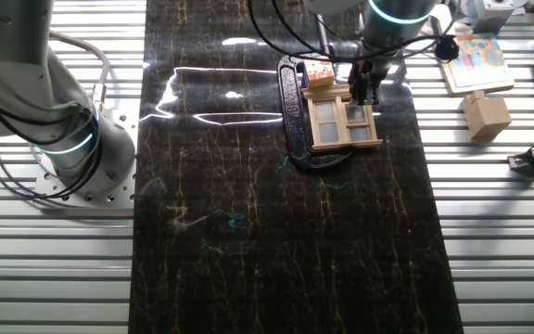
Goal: Close a sliding window
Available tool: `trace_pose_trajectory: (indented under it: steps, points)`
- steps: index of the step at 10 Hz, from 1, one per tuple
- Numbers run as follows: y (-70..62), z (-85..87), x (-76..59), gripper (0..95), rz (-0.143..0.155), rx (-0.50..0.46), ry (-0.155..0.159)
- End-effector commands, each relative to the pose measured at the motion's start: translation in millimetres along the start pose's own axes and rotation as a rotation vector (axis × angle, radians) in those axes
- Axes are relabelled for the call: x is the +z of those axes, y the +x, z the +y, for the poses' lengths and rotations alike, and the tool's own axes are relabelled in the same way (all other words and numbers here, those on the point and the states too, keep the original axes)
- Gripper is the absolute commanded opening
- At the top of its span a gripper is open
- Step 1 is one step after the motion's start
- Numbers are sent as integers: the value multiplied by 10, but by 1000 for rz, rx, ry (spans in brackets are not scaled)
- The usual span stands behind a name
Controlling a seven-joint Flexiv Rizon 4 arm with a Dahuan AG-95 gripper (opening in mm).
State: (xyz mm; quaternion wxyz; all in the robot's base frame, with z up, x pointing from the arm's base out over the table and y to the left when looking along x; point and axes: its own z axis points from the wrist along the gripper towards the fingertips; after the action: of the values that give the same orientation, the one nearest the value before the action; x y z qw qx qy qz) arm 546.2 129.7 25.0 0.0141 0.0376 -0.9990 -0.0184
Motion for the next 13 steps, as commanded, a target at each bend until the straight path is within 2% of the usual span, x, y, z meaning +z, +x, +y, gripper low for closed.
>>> trace_pose_trajectory:
  steps: [1, 4, 13]
  points:
    - [-10, -16, -1, 0, -1, -4, 5]
    - [-13, -159, -38, 0, 3, -28, 7]
    - [3, -559, -8, 0, 3, -86, 21]
